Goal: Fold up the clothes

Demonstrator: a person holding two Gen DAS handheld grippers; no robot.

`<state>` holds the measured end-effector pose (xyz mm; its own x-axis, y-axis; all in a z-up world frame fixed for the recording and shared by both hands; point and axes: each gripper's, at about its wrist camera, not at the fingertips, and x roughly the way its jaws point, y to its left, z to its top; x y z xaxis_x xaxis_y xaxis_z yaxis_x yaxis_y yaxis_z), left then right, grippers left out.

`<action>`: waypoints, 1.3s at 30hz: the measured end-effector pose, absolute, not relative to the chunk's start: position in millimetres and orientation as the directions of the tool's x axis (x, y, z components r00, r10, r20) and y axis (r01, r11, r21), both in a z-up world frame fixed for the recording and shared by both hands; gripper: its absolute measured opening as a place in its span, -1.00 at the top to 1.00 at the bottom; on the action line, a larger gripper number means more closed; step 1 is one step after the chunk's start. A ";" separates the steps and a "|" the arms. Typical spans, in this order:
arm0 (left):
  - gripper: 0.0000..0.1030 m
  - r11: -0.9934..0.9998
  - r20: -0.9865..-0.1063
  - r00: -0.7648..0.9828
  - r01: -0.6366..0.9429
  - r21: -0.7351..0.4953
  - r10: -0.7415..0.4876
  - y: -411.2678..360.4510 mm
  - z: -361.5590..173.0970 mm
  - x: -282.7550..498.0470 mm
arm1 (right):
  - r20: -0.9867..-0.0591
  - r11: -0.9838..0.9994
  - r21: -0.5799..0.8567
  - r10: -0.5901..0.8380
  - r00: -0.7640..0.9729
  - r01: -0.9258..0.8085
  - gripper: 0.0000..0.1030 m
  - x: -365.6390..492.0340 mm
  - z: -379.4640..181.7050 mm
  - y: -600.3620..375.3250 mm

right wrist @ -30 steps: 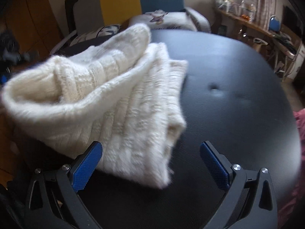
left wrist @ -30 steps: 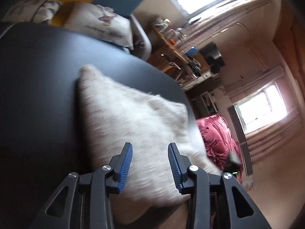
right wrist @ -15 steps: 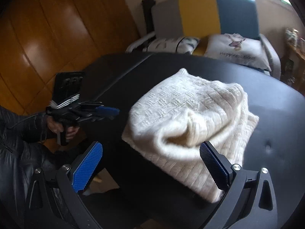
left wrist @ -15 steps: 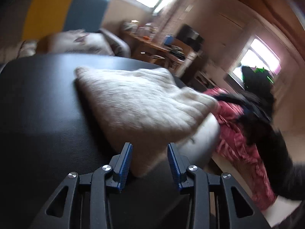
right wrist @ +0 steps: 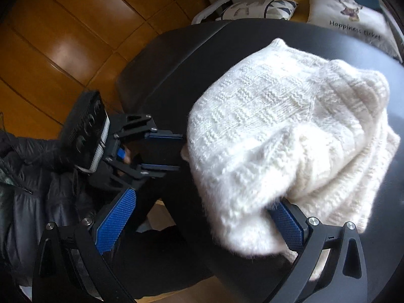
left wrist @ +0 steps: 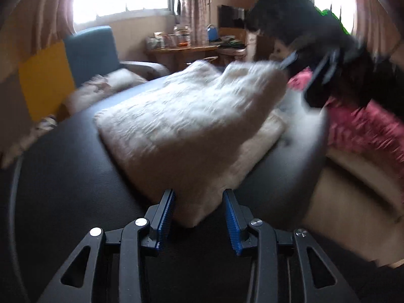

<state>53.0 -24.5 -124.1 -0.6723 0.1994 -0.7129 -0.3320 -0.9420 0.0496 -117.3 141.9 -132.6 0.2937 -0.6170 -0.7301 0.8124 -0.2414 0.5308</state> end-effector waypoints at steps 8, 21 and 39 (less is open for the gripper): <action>0.23 -0.948 -0.696 -0.716 -0.252 0.193 0.048 -13.1 -143.9 50.7 | -0.725 -0.269 0.540 -0.631 0.278 0.798 -1.00 -116.5 -138.3 144.1; 0.77 -0.990 -0.640 -0.768 -0.107 0.092 0.024 -69.1 -131.0 66.8 | -0.633 -0.231 0.636 -0.702 0.327 0.736 -1.00 -105.2 -155.9 138.0; 0.50 -0.877 -0.574 -0.813 -0.342 0.338 0.096 -41.8 -131.1 74.7 | -0.493 -0.046 0.714 -0.741 0.455 0.699 -1.00 -96.6 -134.8 92.5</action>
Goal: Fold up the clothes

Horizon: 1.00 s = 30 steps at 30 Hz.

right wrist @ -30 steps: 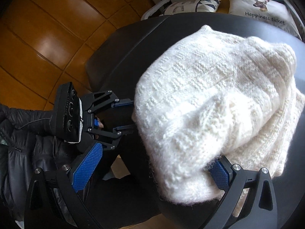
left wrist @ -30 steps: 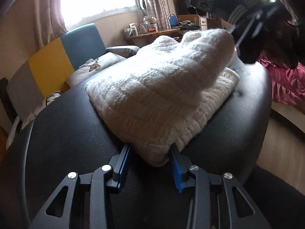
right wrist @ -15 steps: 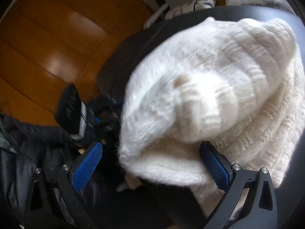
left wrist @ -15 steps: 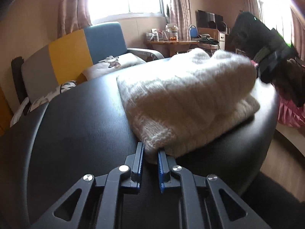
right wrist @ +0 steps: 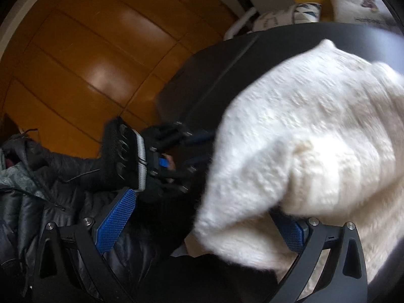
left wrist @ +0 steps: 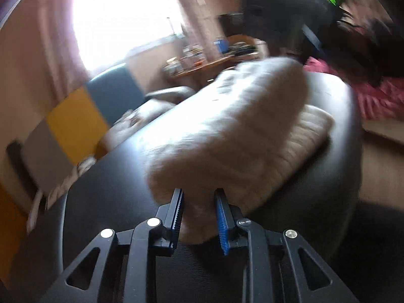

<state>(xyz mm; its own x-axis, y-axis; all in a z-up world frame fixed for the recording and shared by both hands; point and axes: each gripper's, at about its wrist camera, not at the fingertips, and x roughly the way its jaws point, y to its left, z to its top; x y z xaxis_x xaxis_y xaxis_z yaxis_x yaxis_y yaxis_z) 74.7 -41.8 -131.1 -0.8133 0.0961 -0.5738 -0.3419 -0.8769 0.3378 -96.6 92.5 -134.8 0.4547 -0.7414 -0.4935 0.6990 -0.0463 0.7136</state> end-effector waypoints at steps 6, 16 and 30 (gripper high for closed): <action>0.48 -0.857 -0.539 -0.835 -0.355 0.374 0.111 -53.2 -134.2 88.1 | -0.332 0.097 0.786 -0.766 0.550 0.611 -1.00 -81.7 -127.8 90.8; 0.49 -0.752 -0.585 -0.802 -0.458 0.475 0.119 -42.4 -155.9 76.1 | -0.538 -0.139 0.746 -0.702 0.467 0.651 -1.00 -76.1 -153.1 84.8; 0.90 -0.717 -0.718 -0.679 -0.577 0.392 0.154 -62.2 -158.3 78.8 | -0.836 -0.287 0.486 -0.429 0.343 0.825 -0.99 -38.6 -161.1 54.9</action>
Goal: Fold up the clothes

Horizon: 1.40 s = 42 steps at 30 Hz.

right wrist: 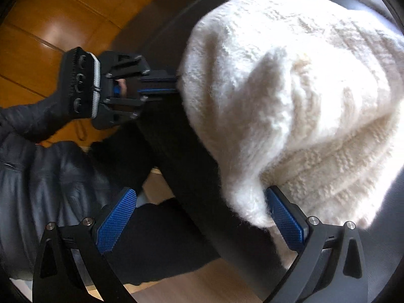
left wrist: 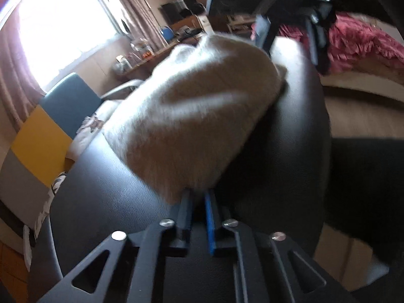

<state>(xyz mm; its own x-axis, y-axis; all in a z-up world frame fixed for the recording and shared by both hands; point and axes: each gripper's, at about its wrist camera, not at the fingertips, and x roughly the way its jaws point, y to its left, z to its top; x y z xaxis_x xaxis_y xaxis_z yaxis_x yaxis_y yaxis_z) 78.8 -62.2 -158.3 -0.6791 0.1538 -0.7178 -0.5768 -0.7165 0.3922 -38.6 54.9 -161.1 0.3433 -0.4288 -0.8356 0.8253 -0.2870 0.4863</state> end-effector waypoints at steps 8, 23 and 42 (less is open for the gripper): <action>0.82 -0.844 -0.612 -0.651 -0.533 -0.051 0.448 -103.2 -83.8 55.5 | -0.799 -0.377 0.487 -0.557 0.228 0.787 -1.00 -31.1 -126.3 75.3; 0.75 -0.874 -0.591 -0.648 -0.410 -0.262 0.481 -63.0 -96.3 -55.4 | -0.602 -0.141 0.679 -0.669 0.436 0.721 -1.00 -36.0 -146.0 141.1; 0.61 -0.895 -0.547 -0.712 -0.400 -0.198 0.439 -58.4 -85.1 -43.1 | -0.646 -0.450 0.584 -0.761 0.052 0.676 -1.00 -38.8 -125.2 221.7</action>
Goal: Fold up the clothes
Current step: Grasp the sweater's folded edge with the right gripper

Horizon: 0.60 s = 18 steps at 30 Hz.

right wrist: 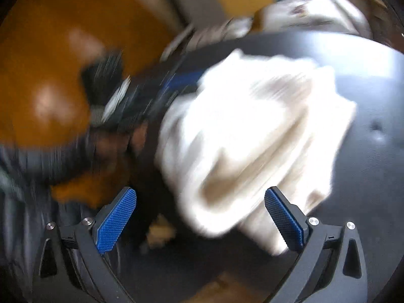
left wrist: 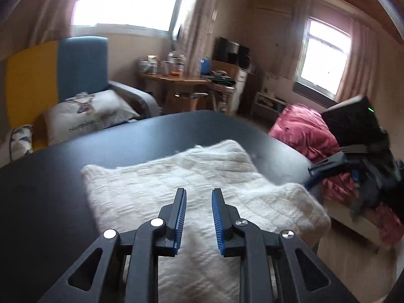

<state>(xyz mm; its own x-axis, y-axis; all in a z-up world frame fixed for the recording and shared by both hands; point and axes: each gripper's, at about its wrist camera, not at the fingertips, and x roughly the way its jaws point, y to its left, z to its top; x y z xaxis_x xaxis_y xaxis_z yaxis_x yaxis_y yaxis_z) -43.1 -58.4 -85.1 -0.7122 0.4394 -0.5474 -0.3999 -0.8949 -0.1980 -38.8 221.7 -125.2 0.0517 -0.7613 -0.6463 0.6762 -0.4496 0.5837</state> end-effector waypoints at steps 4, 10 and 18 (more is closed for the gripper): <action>0.60 -0.905 -0.542 -0.725 -0.369 -0.214 0.424 -68.1 -89.1 -42.8 | -0.547 -0.478 0.668 -0.835 -0.059 0.570 -1.00 -135.0 -145.6 201.6; 0.59 -0.901 -0.564 -0.705 -0.383 -0.205 0.429 -67.4 -100.4 -35.8 | -0.574 -0.511 0.636 -0.814 -0.089 0.578 -1.00 -173.2 -138.1 190.0; 0.56 -0.897 -0.572 -0.695 -0.390 -0.208 0.435 -68.1 -102.4 -33.1 | -0.699 -0.586 0.521 -0.710 -0.085 0.620 0.05 -163.3 -167.2 183.0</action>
